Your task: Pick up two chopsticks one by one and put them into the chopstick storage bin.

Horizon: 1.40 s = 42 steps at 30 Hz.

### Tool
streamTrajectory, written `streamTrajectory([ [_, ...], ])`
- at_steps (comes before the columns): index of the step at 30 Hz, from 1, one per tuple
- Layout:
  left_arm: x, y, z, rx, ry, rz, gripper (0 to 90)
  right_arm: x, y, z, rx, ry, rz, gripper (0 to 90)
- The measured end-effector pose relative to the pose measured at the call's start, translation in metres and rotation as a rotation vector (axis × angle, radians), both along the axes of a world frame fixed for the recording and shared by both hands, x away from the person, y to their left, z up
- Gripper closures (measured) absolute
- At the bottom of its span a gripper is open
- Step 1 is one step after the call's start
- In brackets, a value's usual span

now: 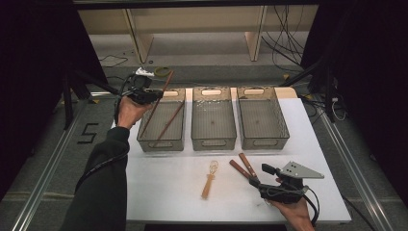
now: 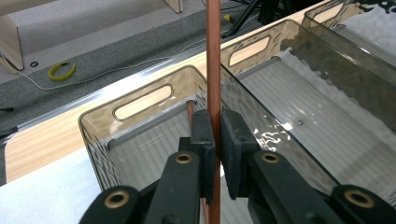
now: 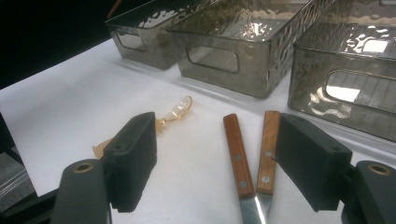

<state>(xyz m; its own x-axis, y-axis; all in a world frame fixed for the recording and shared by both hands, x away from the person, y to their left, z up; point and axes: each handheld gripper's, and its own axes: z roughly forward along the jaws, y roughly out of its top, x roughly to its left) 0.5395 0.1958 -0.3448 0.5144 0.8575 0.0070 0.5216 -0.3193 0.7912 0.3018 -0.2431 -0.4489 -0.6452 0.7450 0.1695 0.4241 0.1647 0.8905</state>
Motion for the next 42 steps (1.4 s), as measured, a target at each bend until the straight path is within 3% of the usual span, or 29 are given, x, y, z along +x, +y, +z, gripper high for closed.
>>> streamTrajectory([
  [9, 0.001, 0.000, -0.014, -0.024, -0.001, 0.011, 83.6, 0.000, 0.000, 0.000, 0.002, 0.001, 0.000, 30.4],
  [19, 0.000, 0.000, -0.025, -0.015, 0.001, 0.013, 83.5, 0.000, 0.000, 0.000, 0.003, 0.001, -0.001, 30.4],
  [29, 0.003, 0.001, -0.043, -0.011, 0.042, 0.030, 82.2, 0.000, 0.000, 0.000, 0.002, -0.001, -0.001, 30.4],
  [36, -0.001, 0.006, -0.040, -0.030, 0.055, 0.049, 69.7, 0.000, 0.000, 0.000, 0.002, -0.003, -0.002, 30.4],
  [42, -0.009, 0.011, -0.029, -0.077, 0.065, 0.072, 56.3, 0.000, -0.001, 0.000, 0.002, -0.002, -0.004, 30.4],
])
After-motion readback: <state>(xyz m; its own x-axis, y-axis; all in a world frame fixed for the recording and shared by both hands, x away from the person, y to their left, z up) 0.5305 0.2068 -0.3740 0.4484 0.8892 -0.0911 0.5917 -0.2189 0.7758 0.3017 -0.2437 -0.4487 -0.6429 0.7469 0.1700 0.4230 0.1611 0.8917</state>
